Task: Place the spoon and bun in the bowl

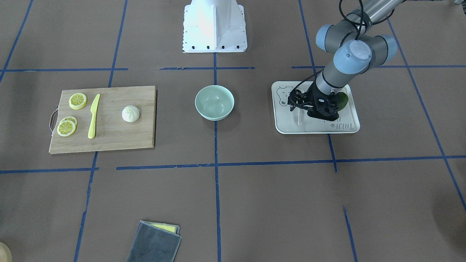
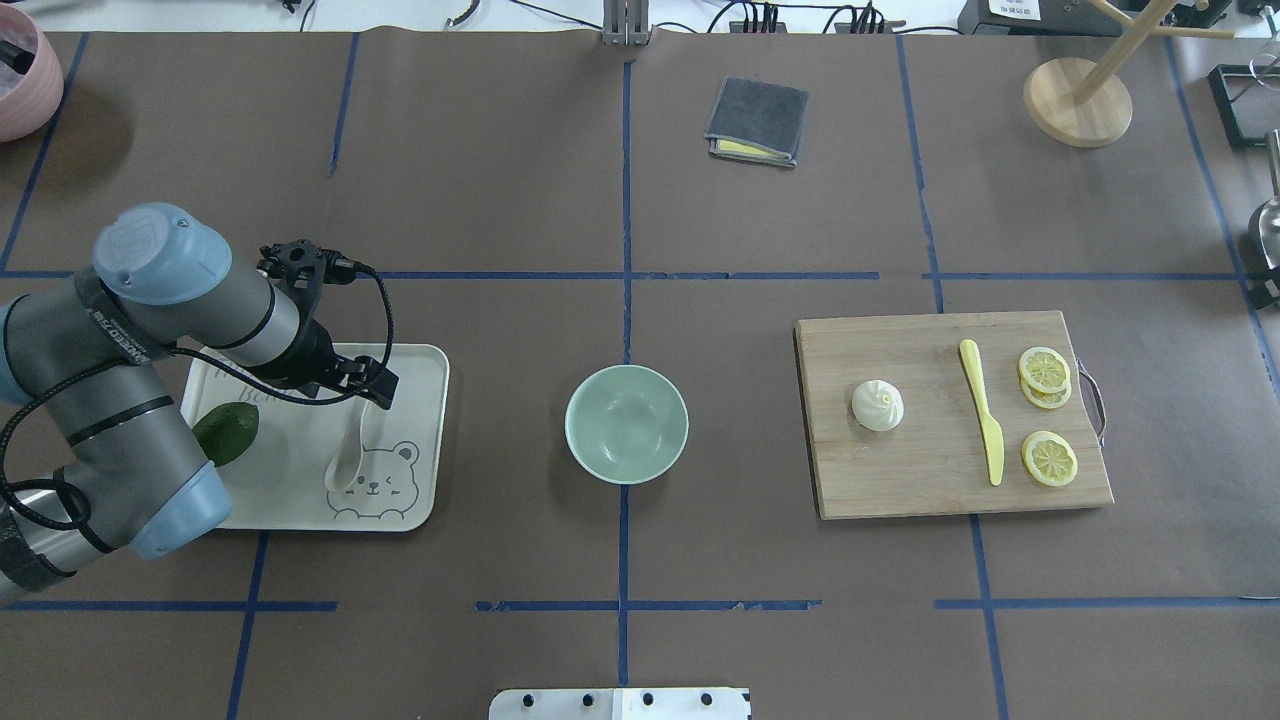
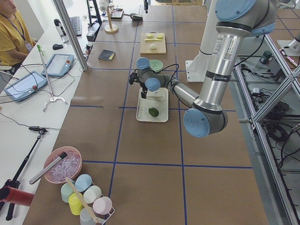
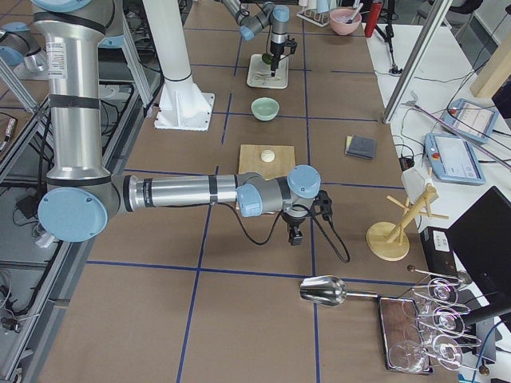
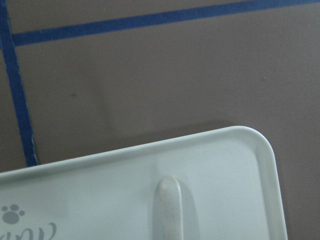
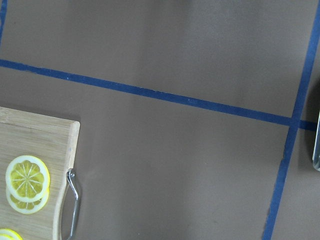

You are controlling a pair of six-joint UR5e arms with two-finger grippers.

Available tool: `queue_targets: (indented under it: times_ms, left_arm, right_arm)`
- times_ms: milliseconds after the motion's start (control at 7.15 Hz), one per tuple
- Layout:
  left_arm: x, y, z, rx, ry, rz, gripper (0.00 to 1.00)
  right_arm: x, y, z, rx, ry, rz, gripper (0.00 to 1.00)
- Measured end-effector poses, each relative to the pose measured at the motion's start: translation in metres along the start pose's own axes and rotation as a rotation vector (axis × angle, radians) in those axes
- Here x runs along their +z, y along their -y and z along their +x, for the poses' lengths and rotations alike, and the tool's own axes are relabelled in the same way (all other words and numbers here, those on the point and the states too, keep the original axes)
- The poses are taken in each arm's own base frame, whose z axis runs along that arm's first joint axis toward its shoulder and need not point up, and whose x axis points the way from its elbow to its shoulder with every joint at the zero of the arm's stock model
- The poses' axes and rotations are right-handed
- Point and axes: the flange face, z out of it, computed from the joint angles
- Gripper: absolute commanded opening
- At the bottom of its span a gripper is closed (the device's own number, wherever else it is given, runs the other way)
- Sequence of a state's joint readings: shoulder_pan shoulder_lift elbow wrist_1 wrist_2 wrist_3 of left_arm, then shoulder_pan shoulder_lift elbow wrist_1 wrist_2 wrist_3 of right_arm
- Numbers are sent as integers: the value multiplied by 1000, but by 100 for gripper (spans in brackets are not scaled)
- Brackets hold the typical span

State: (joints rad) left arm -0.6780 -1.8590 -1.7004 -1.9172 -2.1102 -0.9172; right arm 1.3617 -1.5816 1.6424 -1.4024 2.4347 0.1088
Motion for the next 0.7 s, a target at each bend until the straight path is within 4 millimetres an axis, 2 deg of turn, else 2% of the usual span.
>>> queue_targets:
  times_ms: [280, 699]
  left_arm:
    - [9, -4, 2, -4, 17, -8, 3]
    - [7, -6, 5, -6, 21, -11, 0]
  right_arm:
    - [2, 0, -1, -3, 0, -3, 100]
    - [2, 0, -1, -5, 0, -4, 100]
